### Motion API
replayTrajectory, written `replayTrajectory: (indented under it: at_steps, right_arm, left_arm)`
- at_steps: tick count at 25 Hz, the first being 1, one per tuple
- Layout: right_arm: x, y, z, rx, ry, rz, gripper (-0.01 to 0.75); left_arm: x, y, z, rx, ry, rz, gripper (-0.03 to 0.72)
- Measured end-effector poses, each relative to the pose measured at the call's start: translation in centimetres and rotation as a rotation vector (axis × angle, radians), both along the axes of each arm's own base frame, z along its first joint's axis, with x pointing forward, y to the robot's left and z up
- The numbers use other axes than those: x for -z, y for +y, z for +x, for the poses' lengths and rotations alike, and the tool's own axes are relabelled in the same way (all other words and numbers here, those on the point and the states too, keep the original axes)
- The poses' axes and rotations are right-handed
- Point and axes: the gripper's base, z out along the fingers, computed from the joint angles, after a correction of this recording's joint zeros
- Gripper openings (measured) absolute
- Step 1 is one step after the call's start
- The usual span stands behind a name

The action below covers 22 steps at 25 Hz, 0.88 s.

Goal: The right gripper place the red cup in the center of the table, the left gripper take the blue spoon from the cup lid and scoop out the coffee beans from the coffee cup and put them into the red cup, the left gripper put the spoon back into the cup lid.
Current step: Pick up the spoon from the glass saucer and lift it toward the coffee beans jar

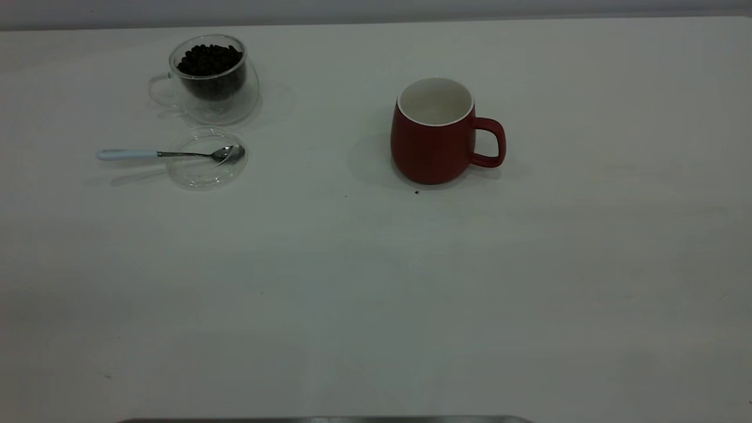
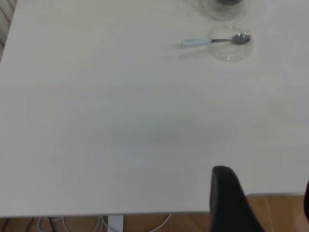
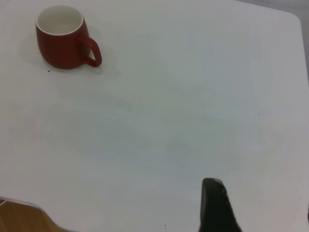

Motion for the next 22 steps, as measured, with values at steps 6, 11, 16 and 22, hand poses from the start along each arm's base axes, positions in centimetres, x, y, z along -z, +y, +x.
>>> replayTrajectory:
  at_steps: [6, 11, 16, 22]
  right_arm:
    - [0.0, 0.01, 0.0, -0.001, 0.0, 0.0, 0.48]
    - [0.0, 0.01, 0.0, -0.001, 0.0, 0.0, 0.48]
    - [0.0, 0.01, 0.0, -0.001, 0.0, 0.0, 0.48]
    - [0.0, 0.01, 0.0, -0.001, 0.0, 0.0, 0.48]
  left_arm:
    - [0.0, 0.0, 0.0, 0.0, 0.0, 0.0, 0.433]
    - [0.0, 0.0, 0.0, 0.0, 0.0, 0.0, 0.433]
    - [0.0, 0.0, 0.0, 0.0, 0.0, 0.0, 0.433]
    - [0.0, -0.1, 0.0, 0.006, 0.0, -0.009, 0.433]
